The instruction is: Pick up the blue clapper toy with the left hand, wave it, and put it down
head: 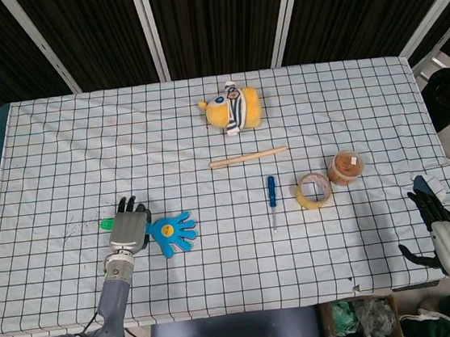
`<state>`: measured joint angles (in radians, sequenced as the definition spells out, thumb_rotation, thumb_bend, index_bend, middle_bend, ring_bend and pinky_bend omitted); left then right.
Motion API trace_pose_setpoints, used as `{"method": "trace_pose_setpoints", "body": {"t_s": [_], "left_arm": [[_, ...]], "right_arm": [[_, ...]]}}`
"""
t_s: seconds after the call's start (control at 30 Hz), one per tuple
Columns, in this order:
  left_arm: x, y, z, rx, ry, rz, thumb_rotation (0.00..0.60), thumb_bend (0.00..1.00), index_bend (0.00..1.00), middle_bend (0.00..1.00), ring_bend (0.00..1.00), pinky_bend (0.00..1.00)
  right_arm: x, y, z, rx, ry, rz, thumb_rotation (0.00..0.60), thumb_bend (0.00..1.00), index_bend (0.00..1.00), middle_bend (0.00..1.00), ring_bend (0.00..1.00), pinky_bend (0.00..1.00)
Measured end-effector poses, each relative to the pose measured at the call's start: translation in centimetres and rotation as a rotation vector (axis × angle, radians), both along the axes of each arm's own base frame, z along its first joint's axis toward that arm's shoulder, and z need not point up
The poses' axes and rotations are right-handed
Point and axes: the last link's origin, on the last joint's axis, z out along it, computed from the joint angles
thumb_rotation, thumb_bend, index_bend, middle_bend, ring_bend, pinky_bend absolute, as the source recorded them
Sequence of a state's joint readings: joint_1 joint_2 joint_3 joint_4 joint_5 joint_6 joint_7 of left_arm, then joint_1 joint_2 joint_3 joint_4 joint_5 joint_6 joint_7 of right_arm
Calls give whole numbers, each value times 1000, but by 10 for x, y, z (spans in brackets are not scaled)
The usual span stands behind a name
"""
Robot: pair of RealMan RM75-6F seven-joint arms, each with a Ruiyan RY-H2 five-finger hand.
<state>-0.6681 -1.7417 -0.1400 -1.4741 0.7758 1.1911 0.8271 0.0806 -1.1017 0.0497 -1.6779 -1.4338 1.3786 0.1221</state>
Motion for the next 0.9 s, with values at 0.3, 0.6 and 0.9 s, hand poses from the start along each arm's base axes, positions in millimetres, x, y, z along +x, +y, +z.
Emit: {"method": "trace_pose_setpoints", "body": {"t_s": [0.3, 0.6, 0.9], "left_arm": [[16, 2, 9, 59, -167, -22, 600, 480, 643, 459, 306, 437], [26, 0, 20, 113, -330, -82, 600, 541, 682, 656, 532, 684], [38, -7, 33, 142, -506, -115, 600, 572, 720, 762, 653, 818]], "right_arm": [[1, 0, 0, 1, -2, 0, 600, 217, 0, 0, 0, 154], [1, 1, 0, 4, -3, -1, 600, 219, 0, 0, 0, 155], [1, 0, 0, 3, -3, -6, 600, 219, 0, 0, 0, 155]]}}
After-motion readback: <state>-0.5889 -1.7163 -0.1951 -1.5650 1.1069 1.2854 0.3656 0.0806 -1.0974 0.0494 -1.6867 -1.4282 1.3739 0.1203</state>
